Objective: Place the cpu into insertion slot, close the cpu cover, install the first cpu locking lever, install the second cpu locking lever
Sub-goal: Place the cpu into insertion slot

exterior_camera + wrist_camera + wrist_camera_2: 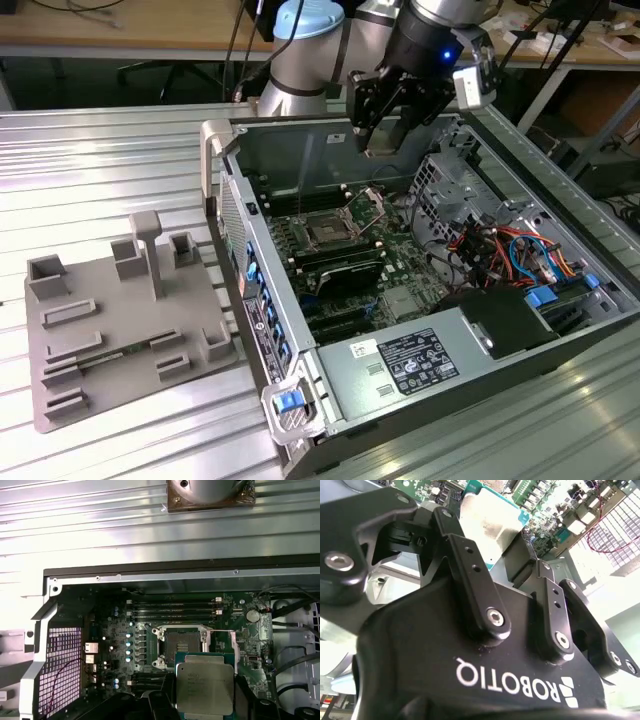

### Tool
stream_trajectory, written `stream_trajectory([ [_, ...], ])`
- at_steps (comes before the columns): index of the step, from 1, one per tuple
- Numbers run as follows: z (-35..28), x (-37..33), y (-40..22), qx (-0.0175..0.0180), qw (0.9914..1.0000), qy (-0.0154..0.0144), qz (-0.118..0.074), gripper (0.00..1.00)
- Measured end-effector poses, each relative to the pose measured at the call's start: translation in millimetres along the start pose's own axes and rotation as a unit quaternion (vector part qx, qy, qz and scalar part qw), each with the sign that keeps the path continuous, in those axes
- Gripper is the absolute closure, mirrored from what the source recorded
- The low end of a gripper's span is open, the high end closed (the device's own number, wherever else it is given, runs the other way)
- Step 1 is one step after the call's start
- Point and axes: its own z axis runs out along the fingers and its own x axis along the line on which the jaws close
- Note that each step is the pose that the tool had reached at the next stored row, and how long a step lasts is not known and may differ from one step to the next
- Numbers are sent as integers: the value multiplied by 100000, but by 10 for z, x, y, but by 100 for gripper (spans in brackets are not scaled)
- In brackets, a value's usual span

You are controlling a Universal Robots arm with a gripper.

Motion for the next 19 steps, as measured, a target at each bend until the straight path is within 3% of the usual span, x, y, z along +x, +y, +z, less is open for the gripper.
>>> stream_trajectory([
  [15, 33, 10, -3, 0, 100000, 1, 0, 45],
  [17, 79, 9, -7, -2, 100000, 0, 1, 45],
  [19, 82, 9, -8, 2, 100000, 2, 4, 45],
])
